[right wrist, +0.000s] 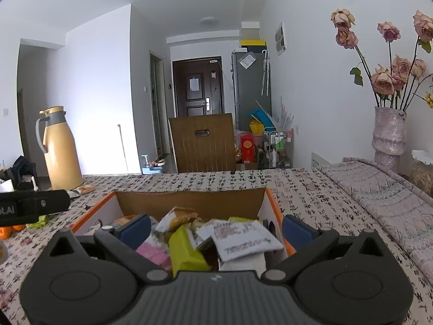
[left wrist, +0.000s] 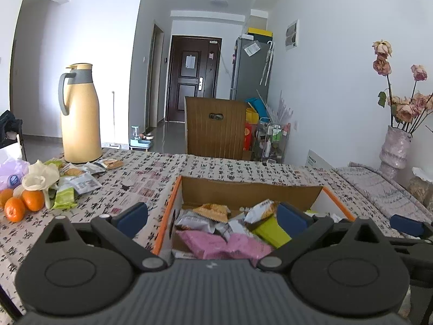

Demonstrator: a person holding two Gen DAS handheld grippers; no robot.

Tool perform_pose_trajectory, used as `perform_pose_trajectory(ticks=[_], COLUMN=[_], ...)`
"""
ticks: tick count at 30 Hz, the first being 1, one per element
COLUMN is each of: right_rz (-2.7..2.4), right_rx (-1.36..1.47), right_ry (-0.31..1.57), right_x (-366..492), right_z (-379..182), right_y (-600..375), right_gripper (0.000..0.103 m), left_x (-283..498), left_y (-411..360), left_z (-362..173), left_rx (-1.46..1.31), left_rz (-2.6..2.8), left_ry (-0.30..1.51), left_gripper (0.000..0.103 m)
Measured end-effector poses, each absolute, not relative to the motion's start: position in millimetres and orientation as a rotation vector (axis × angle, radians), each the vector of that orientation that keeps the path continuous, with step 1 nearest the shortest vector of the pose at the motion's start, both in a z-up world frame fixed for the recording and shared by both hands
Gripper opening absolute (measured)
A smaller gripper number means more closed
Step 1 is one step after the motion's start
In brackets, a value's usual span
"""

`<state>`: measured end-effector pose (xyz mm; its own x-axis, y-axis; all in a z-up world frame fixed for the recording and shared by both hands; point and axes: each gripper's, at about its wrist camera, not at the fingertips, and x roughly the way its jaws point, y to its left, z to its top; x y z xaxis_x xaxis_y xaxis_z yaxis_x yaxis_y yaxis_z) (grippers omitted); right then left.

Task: Organize snacks
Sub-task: 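Move both open grippers back over the remaining snacks, then grasp the white printed sachet with the right gripper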

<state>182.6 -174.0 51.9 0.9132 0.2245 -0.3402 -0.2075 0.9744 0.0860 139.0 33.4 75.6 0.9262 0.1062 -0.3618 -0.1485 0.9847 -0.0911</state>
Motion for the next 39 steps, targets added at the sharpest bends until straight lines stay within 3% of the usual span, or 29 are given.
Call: perform_pose_trajectory(ticks=[19,39], right_rz=[0.277,0.309], right_rx=[0.027,-0.06], right_ry=[0.491,0.695], right_x=[130,129], right_z=[14,-30], right_y=[-162,-122], right_gripper=[0.103,0.103], left_x=[93,80], left_y=[48,69], left_z=[40,-23], left_rx=[-0.094,-0.056], left_rz=[0.132,0.138], left_ry=[0.475,0.66], left_gripper=[0.103,0.103])
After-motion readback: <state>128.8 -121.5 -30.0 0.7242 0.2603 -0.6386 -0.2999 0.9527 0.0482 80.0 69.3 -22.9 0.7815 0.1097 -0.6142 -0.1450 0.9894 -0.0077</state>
